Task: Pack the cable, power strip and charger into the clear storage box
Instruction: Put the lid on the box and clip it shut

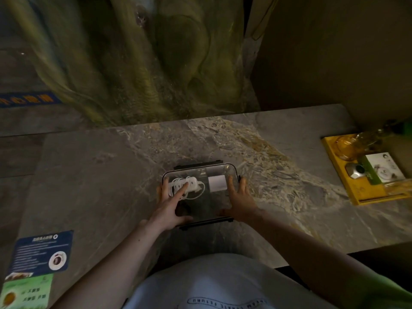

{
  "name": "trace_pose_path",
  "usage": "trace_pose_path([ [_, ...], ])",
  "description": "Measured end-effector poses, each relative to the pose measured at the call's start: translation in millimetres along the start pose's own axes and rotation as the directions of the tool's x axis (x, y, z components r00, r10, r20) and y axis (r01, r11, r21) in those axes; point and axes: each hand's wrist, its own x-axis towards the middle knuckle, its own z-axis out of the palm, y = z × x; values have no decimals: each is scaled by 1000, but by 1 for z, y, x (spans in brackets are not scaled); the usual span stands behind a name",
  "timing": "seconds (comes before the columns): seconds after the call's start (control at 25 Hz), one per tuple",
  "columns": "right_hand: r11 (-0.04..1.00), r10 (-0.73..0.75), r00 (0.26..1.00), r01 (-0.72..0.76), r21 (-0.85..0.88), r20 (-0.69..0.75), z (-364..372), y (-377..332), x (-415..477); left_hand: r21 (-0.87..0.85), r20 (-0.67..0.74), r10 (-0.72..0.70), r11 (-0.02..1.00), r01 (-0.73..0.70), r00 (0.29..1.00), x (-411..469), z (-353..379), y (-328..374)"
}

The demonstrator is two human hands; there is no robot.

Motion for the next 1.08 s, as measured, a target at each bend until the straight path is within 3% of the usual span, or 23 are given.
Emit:
trace_pose_path([
  [0.16, 998, -23, 999, 24, -49, 31, -2, 4, -4, 209, 195, -79, 977, 38, 977, -5, -10, 10],
  [0.36, 995, -41, 986, 56, -88, 163, -16, 8, -8, 255, 300, -147, 964, 69, 943, -5, -15, 11],
  [0.52, 989, -41, 980, 67, -130, 195, -21, 5, -11, 289, 306, -153, 955, 62, 940, -6, -15, 13],
  [1.08, 976, -58, 993, 79, -202, 107, -13, 8, -15, 322, 223, -140, 945, 63, 965, -5, -3, 6],
])
